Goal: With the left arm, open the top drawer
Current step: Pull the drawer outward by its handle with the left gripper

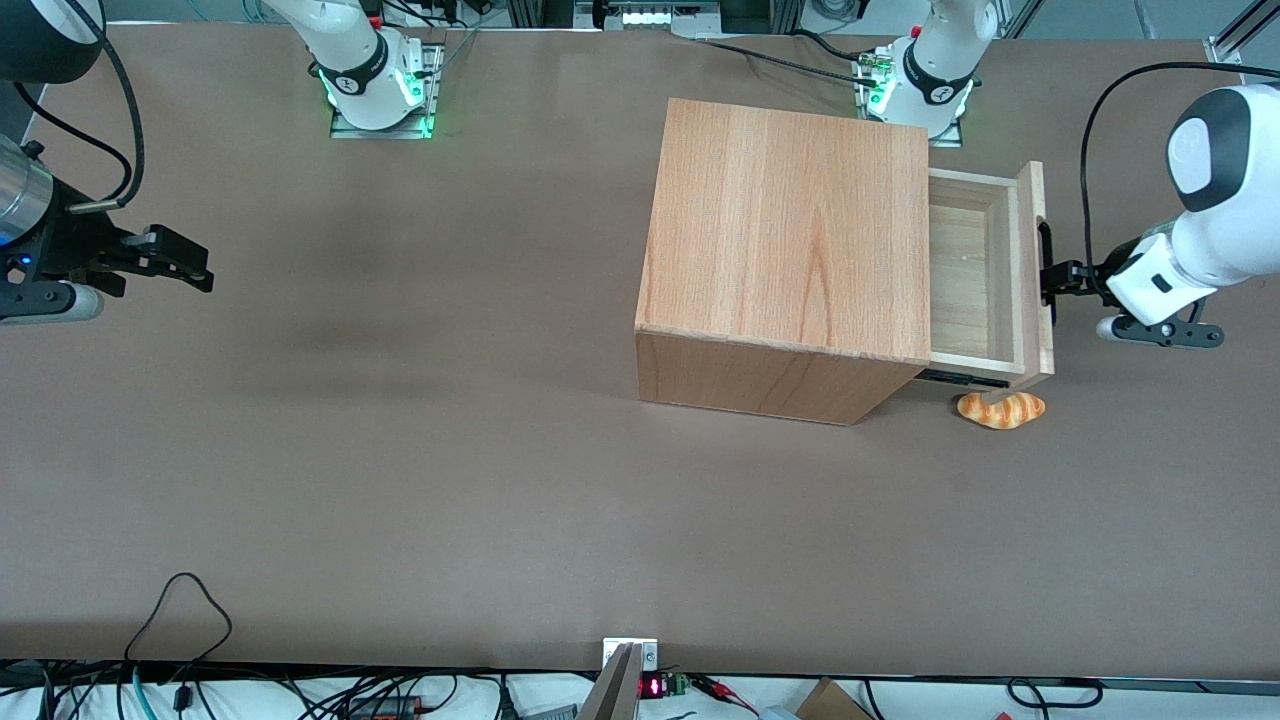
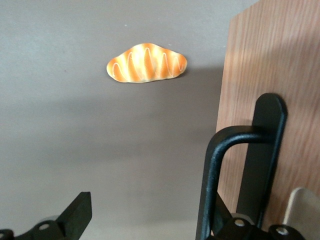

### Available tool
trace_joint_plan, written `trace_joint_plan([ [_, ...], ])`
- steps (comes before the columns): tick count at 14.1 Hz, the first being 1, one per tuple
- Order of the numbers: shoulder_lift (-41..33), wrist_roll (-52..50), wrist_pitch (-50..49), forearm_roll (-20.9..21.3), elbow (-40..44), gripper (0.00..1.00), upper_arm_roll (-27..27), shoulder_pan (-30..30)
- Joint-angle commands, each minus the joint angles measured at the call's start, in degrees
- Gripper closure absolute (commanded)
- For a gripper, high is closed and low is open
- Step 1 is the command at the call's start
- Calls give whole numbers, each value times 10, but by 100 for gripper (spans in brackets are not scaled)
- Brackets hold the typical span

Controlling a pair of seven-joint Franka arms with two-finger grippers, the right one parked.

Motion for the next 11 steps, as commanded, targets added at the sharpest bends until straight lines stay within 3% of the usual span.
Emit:
trace_joint_plan([
  [1, 57, -5, 47, 46, 1, 0, -3, 18],
  [11, 63, 7, 55, 46, 1, 0, -1, 44],
])
